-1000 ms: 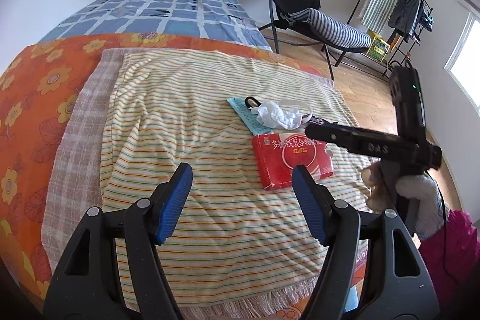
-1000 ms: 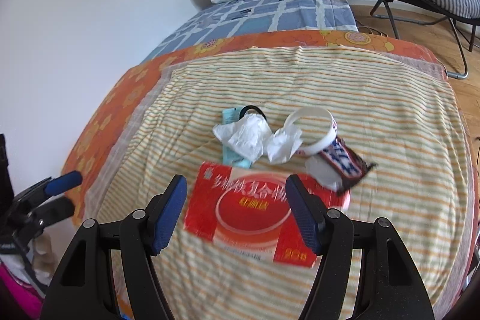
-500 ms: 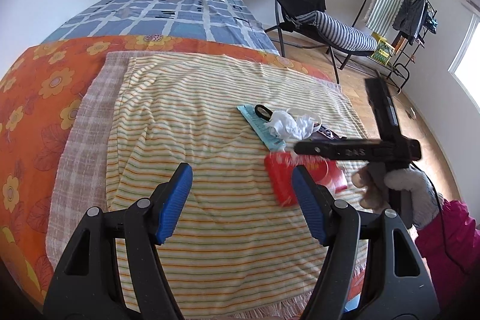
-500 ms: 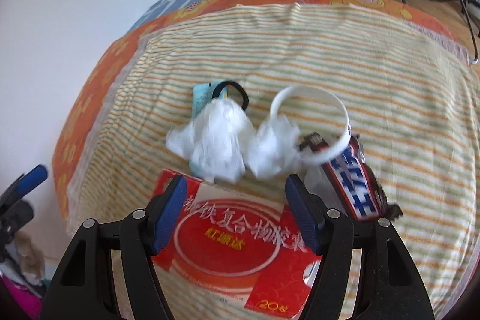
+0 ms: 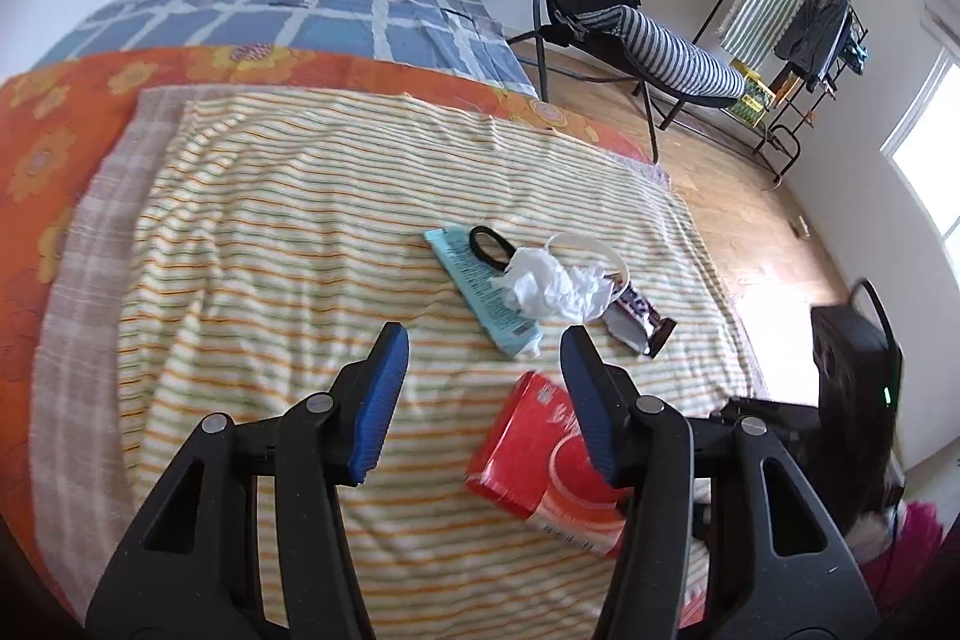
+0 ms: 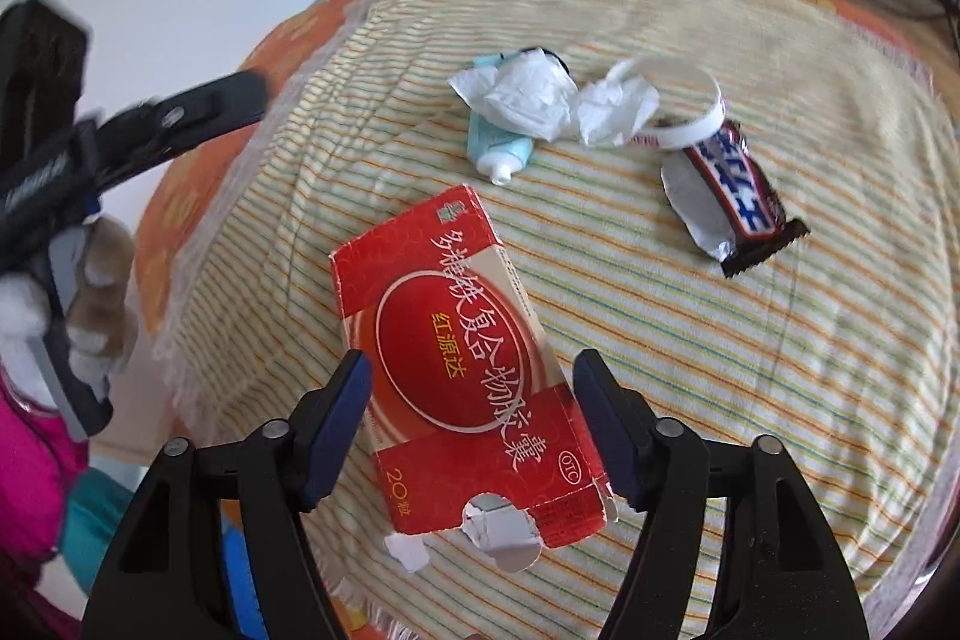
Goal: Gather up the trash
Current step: 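Move both tools back toward the red box and tissues on the towel, then grasp the white tissues with the left tool while the right tool grasps the red box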
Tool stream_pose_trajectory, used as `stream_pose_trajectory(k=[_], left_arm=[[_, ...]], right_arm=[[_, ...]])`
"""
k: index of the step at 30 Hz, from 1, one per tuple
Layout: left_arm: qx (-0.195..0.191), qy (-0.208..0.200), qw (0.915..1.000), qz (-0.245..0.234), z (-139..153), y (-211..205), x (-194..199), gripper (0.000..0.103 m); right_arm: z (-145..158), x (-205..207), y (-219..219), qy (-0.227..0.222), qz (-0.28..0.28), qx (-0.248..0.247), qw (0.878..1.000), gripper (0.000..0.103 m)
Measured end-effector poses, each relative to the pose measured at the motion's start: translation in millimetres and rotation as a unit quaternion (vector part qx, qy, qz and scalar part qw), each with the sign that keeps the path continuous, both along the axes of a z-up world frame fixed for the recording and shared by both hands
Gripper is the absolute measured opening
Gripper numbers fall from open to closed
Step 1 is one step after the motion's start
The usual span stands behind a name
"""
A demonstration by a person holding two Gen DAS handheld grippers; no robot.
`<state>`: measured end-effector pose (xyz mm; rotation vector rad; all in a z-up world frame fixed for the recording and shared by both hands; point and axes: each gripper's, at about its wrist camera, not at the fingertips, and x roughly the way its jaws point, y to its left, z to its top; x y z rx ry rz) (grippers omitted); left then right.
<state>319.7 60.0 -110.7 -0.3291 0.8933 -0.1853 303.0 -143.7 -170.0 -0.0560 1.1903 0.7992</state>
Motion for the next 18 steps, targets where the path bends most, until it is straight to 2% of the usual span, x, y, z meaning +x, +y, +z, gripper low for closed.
stream_pose_trajectory(k=[1, 3, 9, 14, 18], left_arm=[[-0.003, 0.002, 1.0, -0.003, -2.2, -3.1, 6.0, 0.054], [-0.003, 0.005, 0.9999, -0.011, -5.6, -11.0, 16.8, 0.048], [-0.015, 0.019, 0.9995, -0.021, -24.4, -30.6, 49.1, 0.048], [-0.051, 0.054, 0.997, -0.021, -42.6, -36.5, 75.4, 0.048], [-0.041, 0.078, 0.9958, -0.028, -54.9, -41.2, 85.4, 0.024]], right_arm=[[1.7, -2.6, 1.2, -0.01, 0.001, -0.003, 1.0, 0.082], [4.6, -7.2, 5.0, -0.03, 0.013, -0.008, 0.999, 0.082], [3.7, -19.8, 19.3, -0.078, 0.057, -0.06, 0.993, 0.082], [-1.7, -22.7, 25.6, -0.085, 0.075, -0.069, 0.991, 0.082], [-4.7, -24.1, 27.8, -0.098, 0.082, -0.077, 0.989, 0.082]])
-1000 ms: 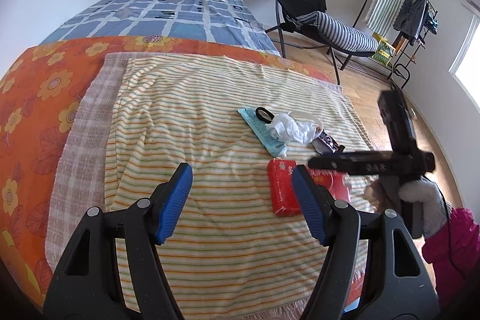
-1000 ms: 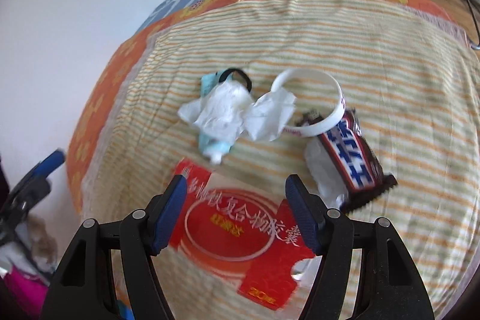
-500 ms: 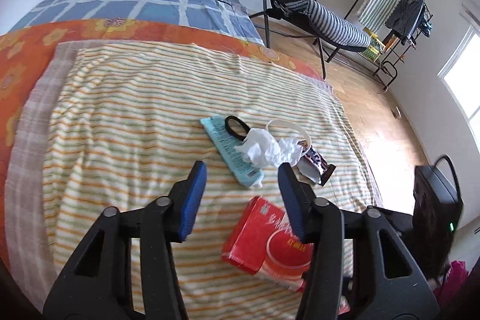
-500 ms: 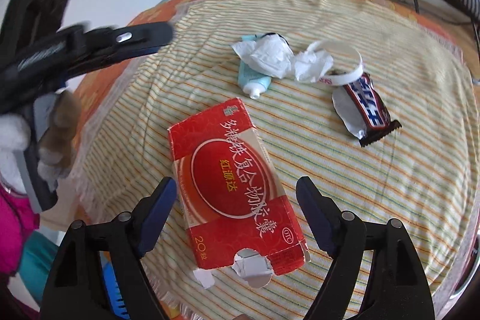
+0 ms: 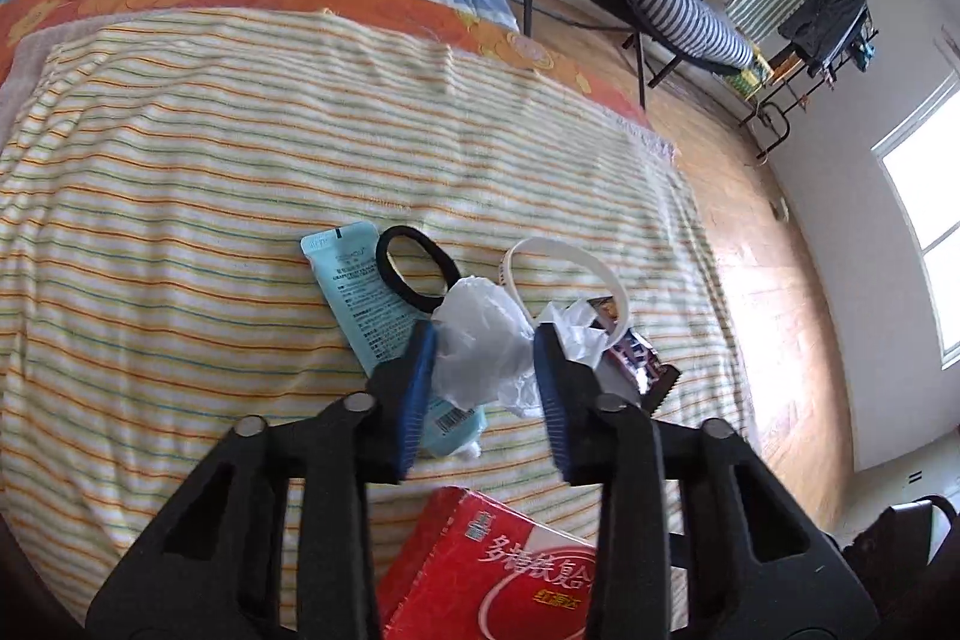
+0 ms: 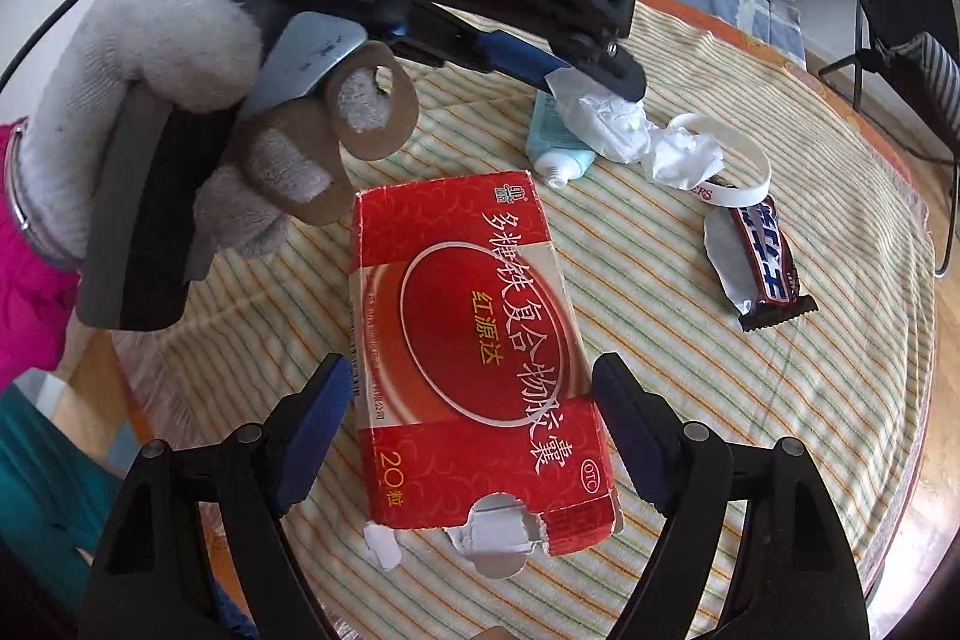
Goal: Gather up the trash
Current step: 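Grasp the white tissues with the left tool while the right tool grasps the red box, then carry the tissues and red box with both tools over the wastebasket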
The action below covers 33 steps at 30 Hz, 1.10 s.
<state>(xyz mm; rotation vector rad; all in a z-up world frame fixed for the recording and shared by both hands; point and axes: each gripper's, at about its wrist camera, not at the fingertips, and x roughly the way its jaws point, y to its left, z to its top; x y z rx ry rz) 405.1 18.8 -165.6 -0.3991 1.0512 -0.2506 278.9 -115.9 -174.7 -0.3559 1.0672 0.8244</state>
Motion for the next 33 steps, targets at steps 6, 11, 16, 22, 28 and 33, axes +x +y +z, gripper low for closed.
stream_pose_trajectory(k=[6, 11, 16, 22, 28, 33], left_arm=[[-0.007, 0.0, 1.0, 0.001, -4.1, 2.7, -2.5, 0.015], [0.007, -0.013, 0.9997, 0.02, 8.1, 14.8, -12.5, 0.014], [0.027, -0.035, 0.9984, 0.036, 28.5, 30.1, -28.6, 0.014], [0.055, -0.056, 0.9959, 0.044, 49.5, 45.3, -50.9, 0.014], [0.071, -0.075, 0.9935, 0.048, 69.4, 60.4, -80.0, 0.014], [0.079, -0.087, 0.9919, 0.049, 82.1, 71.2, -109.3, 0.014]], right_arm=[[-4.8, -2.8, 5.5, -0.007, 0.0, -0.008, 1.0, 0.086], [-12.2, -1.4, 9.3, 0.009, -0.004, -0.006, 1.0, 0.089], [-14.5, -7.0, 12.4, 0.004, -0.014, -0.025, 1.0, 0.089], [-16.5, -20.0, 23.9, -0.022, -0.013, -0.071, 0.997, 0.089], [-8.9, -29.7, 19.3, -0.045, -0.024, -0.08, 0.996, 0.086], [6.5, -34.9, 3.9, -0.043, -0.042, -0.064, 0.996, 0.086]])
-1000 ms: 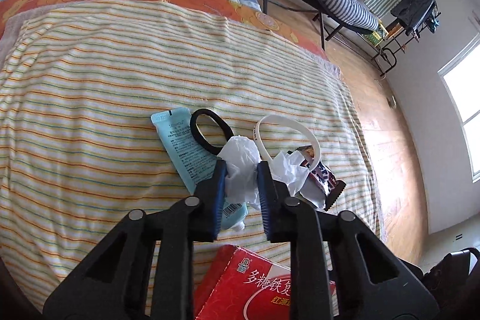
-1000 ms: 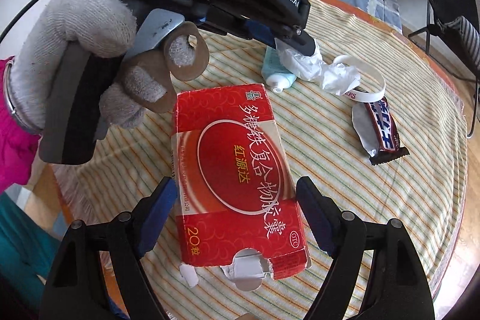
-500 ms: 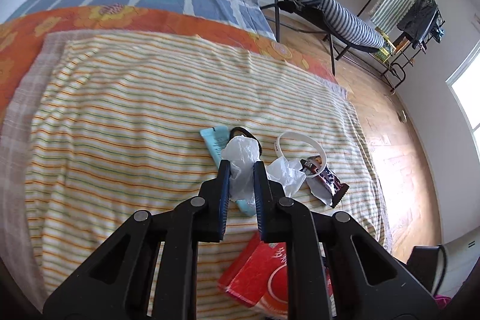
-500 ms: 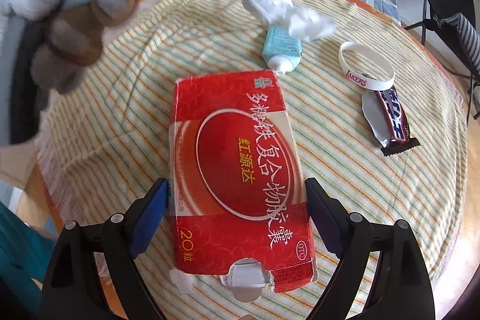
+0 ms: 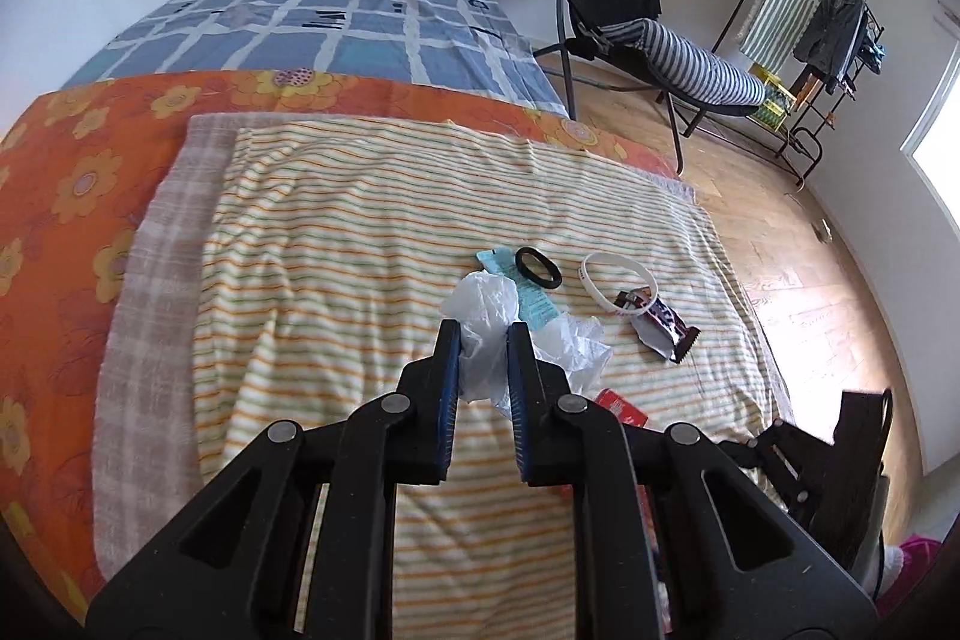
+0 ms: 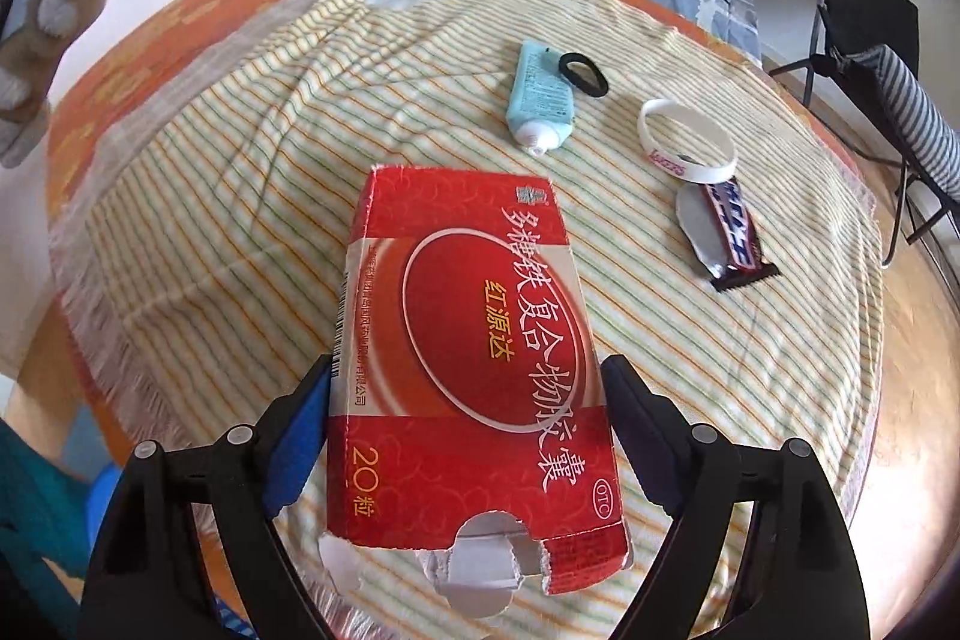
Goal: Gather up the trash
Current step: 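Carry the tissues and red box with both tools over the wastebasket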
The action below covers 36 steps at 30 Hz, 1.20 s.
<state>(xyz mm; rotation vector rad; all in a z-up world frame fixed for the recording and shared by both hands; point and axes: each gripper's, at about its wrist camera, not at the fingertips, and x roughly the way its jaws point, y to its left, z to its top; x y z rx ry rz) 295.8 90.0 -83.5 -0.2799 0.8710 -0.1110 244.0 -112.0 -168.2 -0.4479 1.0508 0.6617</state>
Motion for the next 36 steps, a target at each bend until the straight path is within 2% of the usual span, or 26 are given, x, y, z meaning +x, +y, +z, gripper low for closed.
stream_pose_trajectory(k=[5, 13, 20, 27, 36], left_arm=[[0.01, -0.011, 0.9999, -0.003, 9.6, 3.3, -32.5, 0.014], [0.037, -0.025, 0.9989, -0.017, 18.4, -5.7, -86.7, 0.014], [0.028, -0.029, 0.9987, -0.031, 22.3, -8.7, -127.0, 0.014], [0.037, -0.041, 0.9977, -0.04, 27.6, -12.8, -161.3, 0.014], [0.077, -0.043, 0.9939, -0.066, 19.0, -32.6, -205.5, 0.014]], right_arm=[[19.5, -13.2, -10.9, -0.008, -0.017, 0.016, 1.0, 0.085], [31.6, -37.7, -17.9, -0.013, -0.024, 0.027, 0.999, 0.085], [43.7, -58.0, -21.6, -0.026, -0.028, 0.036, 0.999, 0.084], [61.9, -91.2, -36.1, -0.031, -0.031, 0.05, 0.998, 0.084], [74.3, -145.8, -50.5, -0.016, -0.016, 0.073, 0.997, 0.085]])
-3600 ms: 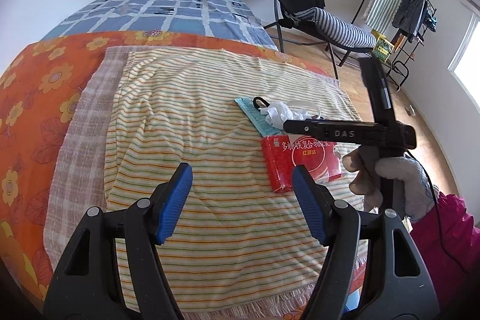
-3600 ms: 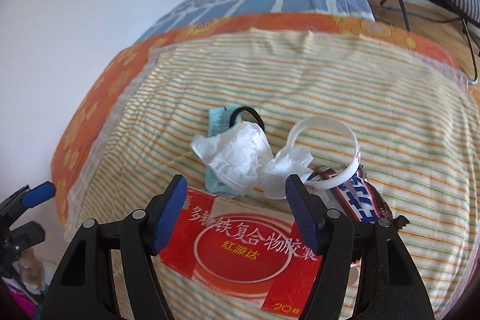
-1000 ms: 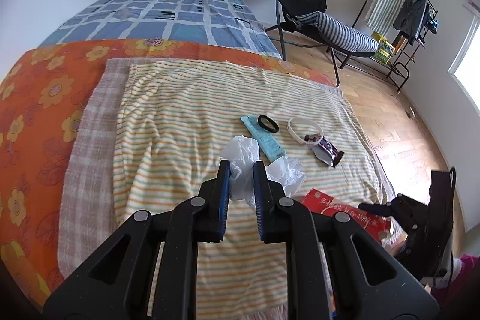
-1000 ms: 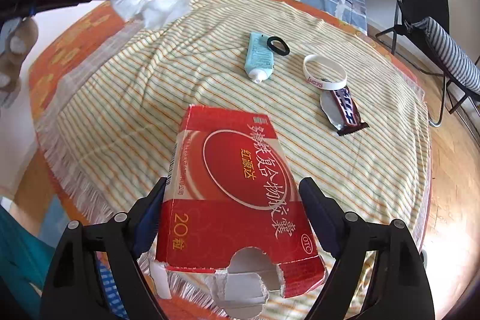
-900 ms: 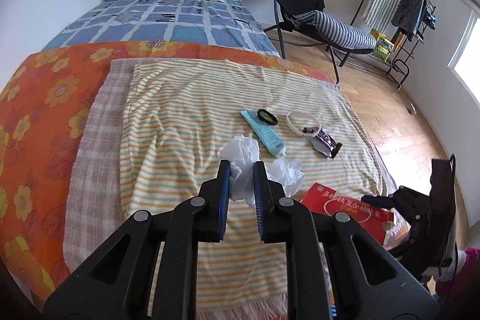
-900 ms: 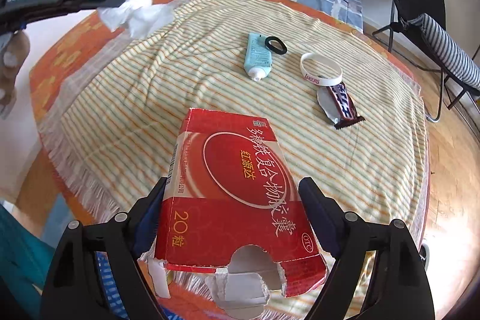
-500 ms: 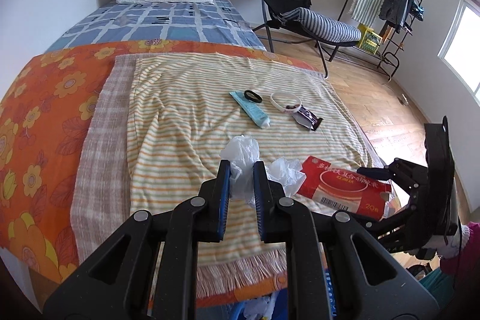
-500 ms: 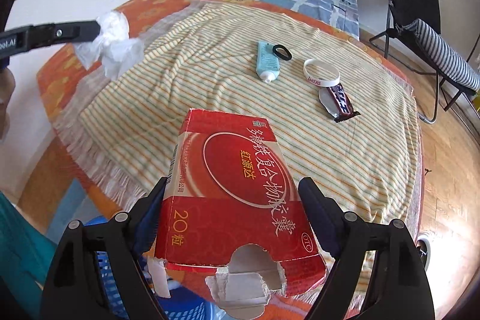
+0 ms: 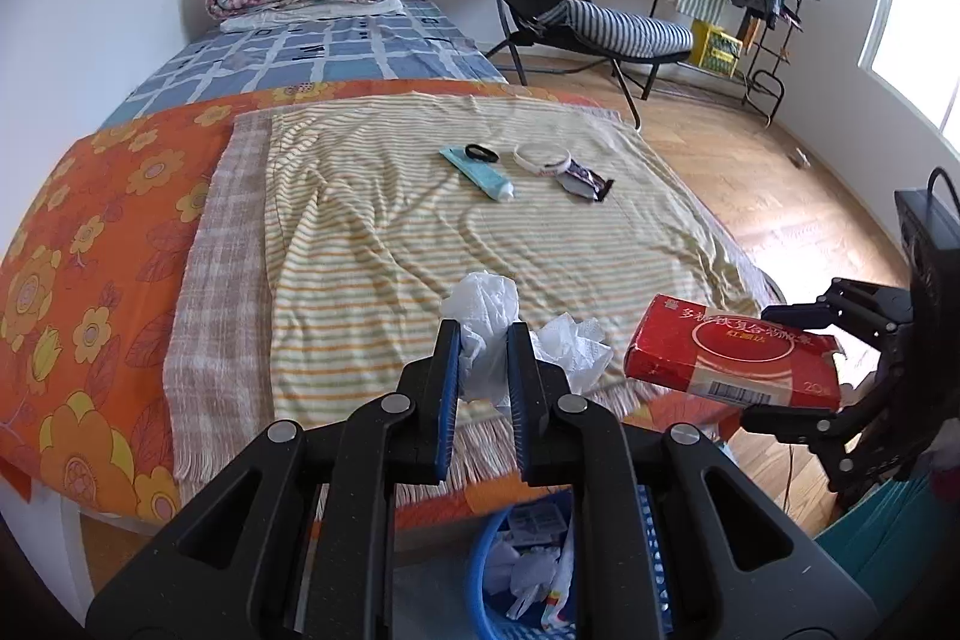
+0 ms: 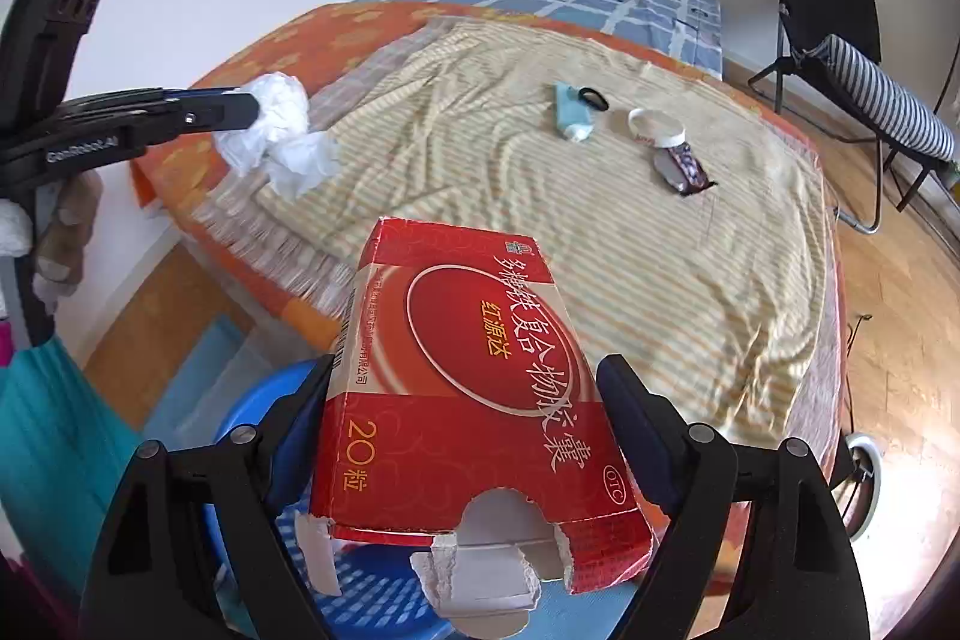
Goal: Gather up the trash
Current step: 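Carry the tissues and red box with both tools over the wastebasket, then open both tools to drop the tissues and red box into the wastebasket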
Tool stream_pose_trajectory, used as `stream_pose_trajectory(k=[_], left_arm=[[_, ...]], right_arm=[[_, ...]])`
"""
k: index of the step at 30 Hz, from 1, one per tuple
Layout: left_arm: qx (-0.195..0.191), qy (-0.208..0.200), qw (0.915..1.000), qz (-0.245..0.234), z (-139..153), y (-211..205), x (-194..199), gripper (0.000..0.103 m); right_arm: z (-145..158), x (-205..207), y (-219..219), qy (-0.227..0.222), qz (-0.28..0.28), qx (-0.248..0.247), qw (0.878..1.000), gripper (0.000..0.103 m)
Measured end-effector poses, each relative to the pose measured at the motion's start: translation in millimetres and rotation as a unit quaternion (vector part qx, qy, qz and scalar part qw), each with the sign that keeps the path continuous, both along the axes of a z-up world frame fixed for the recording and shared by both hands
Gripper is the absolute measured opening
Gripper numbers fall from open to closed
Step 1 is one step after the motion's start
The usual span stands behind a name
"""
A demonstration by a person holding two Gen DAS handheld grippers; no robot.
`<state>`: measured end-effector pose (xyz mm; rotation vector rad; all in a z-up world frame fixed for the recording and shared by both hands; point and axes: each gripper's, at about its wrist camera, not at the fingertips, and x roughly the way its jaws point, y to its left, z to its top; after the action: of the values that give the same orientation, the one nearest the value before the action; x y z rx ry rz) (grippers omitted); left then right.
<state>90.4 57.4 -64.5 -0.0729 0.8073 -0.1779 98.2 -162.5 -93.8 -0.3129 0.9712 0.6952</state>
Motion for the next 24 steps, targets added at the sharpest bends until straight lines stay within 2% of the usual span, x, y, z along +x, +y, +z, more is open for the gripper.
stream_pose_trajectory(k=[12, 24], left_arm=[[0.034, 0.031, 0.9984, -0.033, -34.9, -23.8, -37.3, 0.014], [0.052, 0.07, 0.994, -0.066, -69.3, -50.0, -57.9, 0.014]], right_arm=[[-22.8, -62.6, -12.8, 0.049, 0.019, 0.006, 0.999, 0.085], [-66.3, -91.7, -14.9, 0.092, 0.035, -0.029, 0.995, 0.085]])
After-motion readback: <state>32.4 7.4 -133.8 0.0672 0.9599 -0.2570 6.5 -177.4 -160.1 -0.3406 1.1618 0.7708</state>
